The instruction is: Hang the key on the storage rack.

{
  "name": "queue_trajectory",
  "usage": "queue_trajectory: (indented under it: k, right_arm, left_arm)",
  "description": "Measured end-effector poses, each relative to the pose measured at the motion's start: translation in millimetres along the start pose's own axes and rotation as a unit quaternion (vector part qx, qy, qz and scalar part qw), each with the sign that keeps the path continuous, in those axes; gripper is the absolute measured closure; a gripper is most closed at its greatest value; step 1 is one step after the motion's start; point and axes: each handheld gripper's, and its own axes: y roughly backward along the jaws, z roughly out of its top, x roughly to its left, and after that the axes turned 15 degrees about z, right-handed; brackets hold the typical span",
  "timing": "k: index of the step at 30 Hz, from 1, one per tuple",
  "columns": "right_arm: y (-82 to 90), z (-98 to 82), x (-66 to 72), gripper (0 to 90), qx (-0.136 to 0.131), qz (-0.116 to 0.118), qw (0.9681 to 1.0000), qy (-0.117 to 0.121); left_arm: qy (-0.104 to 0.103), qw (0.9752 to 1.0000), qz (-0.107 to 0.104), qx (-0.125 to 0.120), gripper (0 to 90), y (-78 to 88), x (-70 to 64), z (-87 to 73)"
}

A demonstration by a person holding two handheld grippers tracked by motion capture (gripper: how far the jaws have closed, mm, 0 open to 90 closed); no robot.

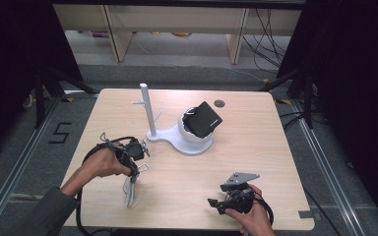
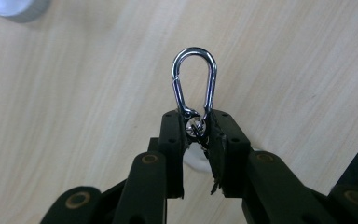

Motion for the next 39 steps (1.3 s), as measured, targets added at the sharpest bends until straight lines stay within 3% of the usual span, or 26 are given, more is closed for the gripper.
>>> queue_trajectory:
  k: [15, 21, 25, 28, 31, 39]
  right_arm:
    - [-0.2, 0.0, -0.1, 29.4, 0.003, 0.002, 1.0, 0.001]
    - [-0.5, -0.1, 0.4, 29.4, 0.007, 0.001, 1.0, -0.001]
    - [-1.0, -0.1, 0.3, 29.4, 0.006, 0.002, 1.0, 0.002]
    - [-1.1, -0.2, 0.2, 29.4, 0.007, 0.002, 1.0, 0.002]
    - [-1.2, -0.2, 0.0, 29.4, 0.008, 0.002, 1.0, 0.002]
    - [-1.2, -0.5, -0.6, 29.4, 0.008, 0.003, 1.0, 0.0]
  left_arm:
    - [0.058, 0.9977, 0.036, -0.004, 75.2, 44.4, 59.4, -6.9]
    - [0.067, 0.9965, 0.05, -0.002, 75.2, 53.6, 70.9, -5.0]
    - [0.085, 0.9952, 0.049, -0.007, 75.2, 60.7, 83.1, -1.7]
    - [0.083, 0.995, 0.054, -0.001, 75.2, 62.7, 88.6, -0.3]
    - [0.096, 0.994, 0.049, -0.013, 75.2, 69.1, 99.9, 1.9]
    - [0.112, 0.9918, 0.058, -0.019, 75.2, 80.2, 114.1, 7.1]
